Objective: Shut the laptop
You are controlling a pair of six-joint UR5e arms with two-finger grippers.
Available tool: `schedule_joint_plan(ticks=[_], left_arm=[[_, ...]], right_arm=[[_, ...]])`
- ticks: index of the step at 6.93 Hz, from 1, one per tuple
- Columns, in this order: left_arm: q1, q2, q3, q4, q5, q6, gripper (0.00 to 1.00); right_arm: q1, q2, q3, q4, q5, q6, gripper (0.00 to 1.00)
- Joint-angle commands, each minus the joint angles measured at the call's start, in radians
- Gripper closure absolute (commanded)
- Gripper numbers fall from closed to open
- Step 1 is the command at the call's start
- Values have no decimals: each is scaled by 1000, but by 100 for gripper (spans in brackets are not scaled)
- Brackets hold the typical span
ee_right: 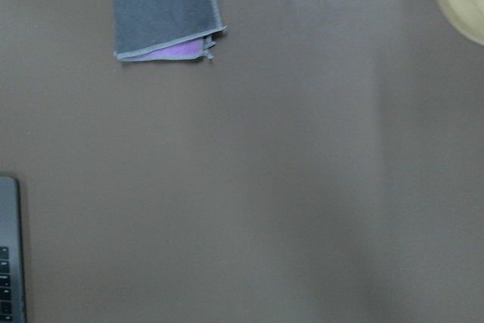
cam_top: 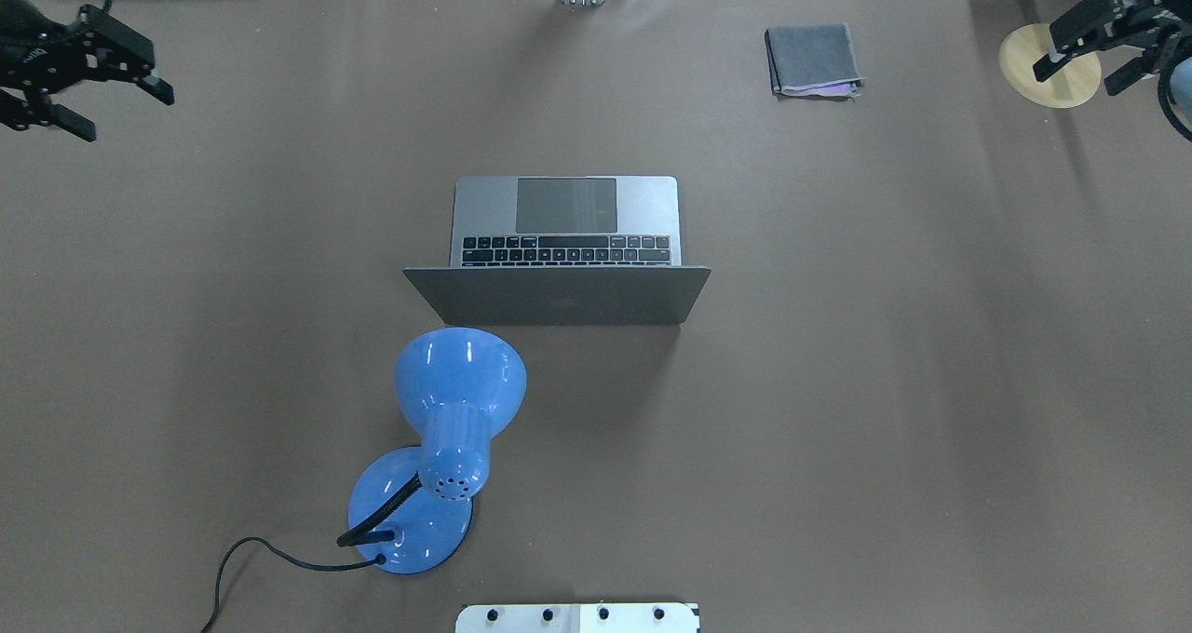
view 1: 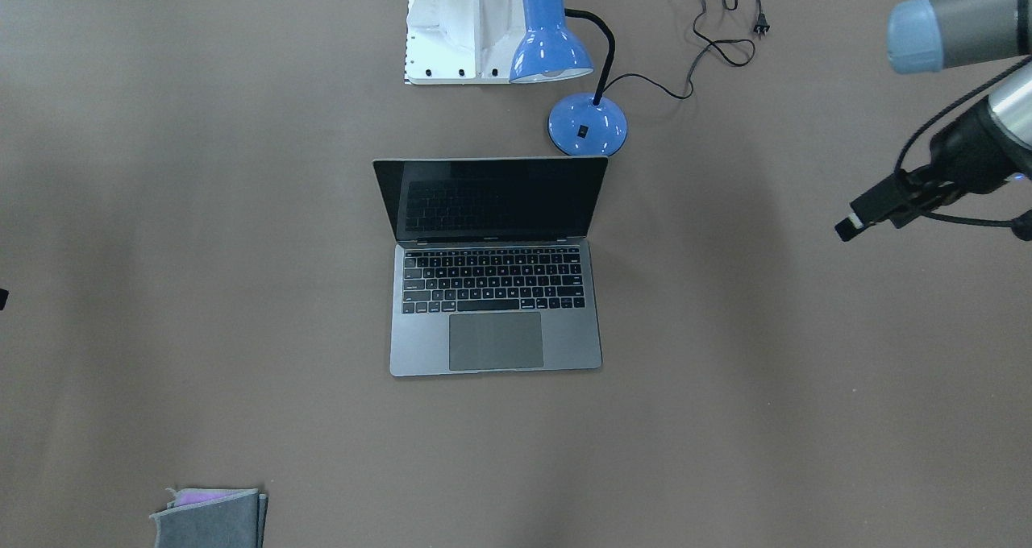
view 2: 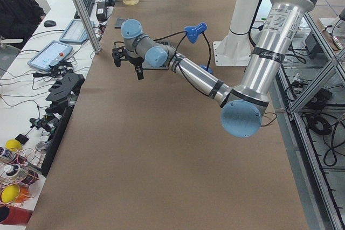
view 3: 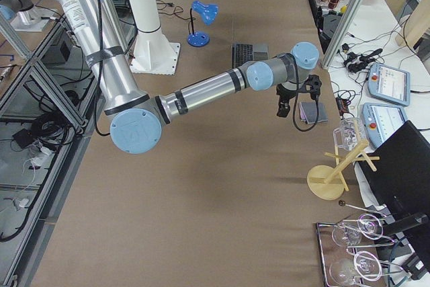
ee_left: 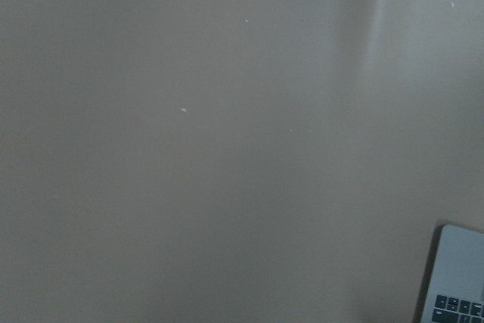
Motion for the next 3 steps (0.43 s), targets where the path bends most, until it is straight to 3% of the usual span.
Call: schedule_joint_plan(ticks=[1,2,3], left_arm=[[97,-15,-57,-44,2,-122,3],[138,-41,-83,-44,2,-179,29],[175,-52,-102,-44,2,-213,65]], right_arm=[[-98,-12,153,0,16,194,8],[-143,-58,243,0,15,266,34],[-155,-87,306,0,21,281,78]])
